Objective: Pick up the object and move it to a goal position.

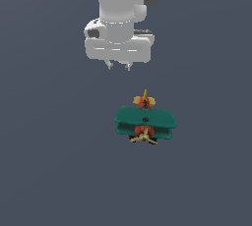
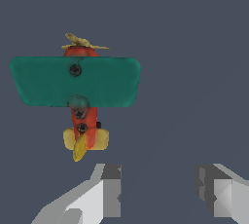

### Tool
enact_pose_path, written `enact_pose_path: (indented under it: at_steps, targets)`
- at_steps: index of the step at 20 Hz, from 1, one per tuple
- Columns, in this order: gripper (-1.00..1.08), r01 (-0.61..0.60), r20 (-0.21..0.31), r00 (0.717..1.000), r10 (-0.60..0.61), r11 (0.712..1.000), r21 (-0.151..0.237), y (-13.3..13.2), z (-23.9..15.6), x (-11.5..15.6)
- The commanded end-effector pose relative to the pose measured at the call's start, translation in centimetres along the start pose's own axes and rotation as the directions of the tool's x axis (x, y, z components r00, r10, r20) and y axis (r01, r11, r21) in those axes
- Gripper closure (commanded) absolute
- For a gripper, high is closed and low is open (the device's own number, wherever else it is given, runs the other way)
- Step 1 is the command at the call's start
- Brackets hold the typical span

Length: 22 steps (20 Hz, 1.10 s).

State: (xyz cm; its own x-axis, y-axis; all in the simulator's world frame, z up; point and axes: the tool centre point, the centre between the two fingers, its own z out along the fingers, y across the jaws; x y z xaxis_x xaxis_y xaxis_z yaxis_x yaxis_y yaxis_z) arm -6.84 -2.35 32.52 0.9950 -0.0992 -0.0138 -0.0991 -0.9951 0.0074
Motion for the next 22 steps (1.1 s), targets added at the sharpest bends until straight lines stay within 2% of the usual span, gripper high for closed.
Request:
enact_pose_path:
  at_steps: [1,6,11,16,22]
  targets:
    - [-0.2,0.002,0.005,1.0,-0.002,1.0,-0.006,-0.1,0.1,0.0]
    - [-0.2,0.01,0.025,1.0,-0.009,1.0,-0.03,-0.5,0.8,0.1]
    - [-0.2,0.025,0.057,0.998,-0.021,0.997,-0.071,-1.1,1.7,0.2]
    - [-0.2,0.047,0.099,0.995,-0.034,0.99,-0.134,-1.9,3.1,0.3]
    - [-0.2,0.081,0.154,0.987,-0.046,0.97,-0.23,-3.1,5.0,0.5]
